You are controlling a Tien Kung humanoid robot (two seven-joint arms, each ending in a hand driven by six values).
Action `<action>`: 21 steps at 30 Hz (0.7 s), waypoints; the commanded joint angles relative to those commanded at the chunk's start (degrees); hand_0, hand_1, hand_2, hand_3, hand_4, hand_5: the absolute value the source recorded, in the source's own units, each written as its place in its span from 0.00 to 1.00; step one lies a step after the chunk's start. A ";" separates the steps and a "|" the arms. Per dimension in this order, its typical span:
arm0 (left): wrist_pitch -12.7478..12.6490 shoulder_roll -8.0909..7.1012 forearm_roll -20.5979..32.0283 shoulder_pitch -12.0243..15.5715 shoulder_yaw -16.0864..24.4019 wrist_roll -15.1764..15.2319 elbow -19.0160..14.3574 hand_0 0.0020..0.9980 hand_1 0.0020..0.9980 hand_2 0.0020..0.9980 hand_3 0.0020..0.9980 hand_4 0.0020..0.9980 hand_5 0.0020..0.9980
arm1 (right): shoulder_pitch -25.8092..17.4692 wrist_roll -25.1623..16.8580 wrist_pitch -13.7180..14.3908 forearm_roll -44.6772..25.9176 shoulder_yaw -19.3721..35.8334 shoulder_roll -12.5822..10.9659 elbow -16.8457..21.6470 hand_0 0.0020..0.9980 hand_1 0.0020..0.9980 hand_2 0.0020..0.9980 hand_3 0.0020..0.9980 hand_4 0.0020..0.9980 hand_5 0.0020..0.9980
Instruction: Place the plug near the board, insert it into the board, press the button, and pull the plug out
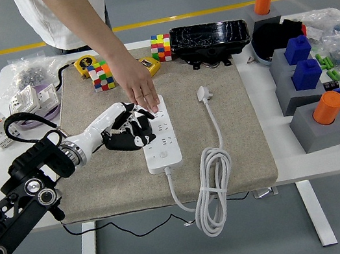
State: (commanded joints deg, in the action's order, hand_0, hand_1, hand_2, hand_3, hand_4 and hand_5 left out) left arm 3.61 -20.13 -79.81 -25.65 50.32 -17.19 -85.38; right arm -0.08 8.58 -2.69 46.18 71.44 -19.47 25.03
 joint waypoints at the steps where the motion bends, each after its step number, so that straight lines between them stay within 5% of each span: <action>1: -0.04 0.00 0.00 0.02 0.07 0.02 -0.03 0.29 0.28 0.40 0.61 0.74 0.14 | 0.02 0.00 0.00 0.01 0.00 0.00 0.00 0.74 0.71 0.72 0.72 1.00 0.66; 7: 0.76 -0.09 0.49 -0.08 -0.31 -0.69 -0.12 0.29 0.28 0.40 0.60 0.74 0.15 | 0.01 0.13 -0.04 0.00 0.18 0.00 0.01 0.74 0.71 0.72 0.72 1.00 0.66; 8: 1.21 -0.12 0.54 -0.13 -0.61 -1.02 -0.10 0.24 0.18 0.31 0.62 0.74 0.15 | 0.00 0.15 -0.06 -0.02 0.19 -0.01 0.01 0.74 0.71 0.72 0.72 1.00 0.66; 13: 4.21 -0.16 0.93 -0.44 -2.37 -2.62 0.36 0.24 0.18 0.31 0.62 0.74 0.15 | 0.04 0.17 -0.07 0.02 0.04 -0.13 0.00 0.74 0.71 0.72 0.72 1.00 0.66; 14: 4.70 -0.18 0.84 -0.61 -3.00 -2.93 0.51 0.19 0.12 0.22 0.77 0.56 0.00 | 0.07 0.18 -0.08 0.01 -0.02 -0.17 0.02 0.74 0.72 0.72 0.72 1.00 0.66; 19: 6.27 -0.18 1.52 -1.46 -5.70 -5.05 1.32 0.19 0.12 0.22 0.77 0.56 0.00 | 0.23 0.27 -0.15 -0.08 -0.38 -0.44 0.13 0.74 0.72 0.72 0.72 1.00 0.66; 21: 6.90 -0.05 1.87 -1.78 -6.49 -5.96 1.69 0.12 0.05 0.15 0.80 0.65 0.00 | 0.30 0.30 -0.17 -0.09 -0.50 -0.56 0.16 0.74 0.71 0.72 0.72 1.00 0.66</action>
State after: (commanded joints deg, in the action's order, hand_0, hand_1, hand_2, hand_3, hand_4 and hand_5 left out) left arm 10.51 -20.19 -77.94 -27.43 43.83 -23.14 -83.69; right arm 0.22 8.88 -2.86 46.09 70.94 -20.03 25.18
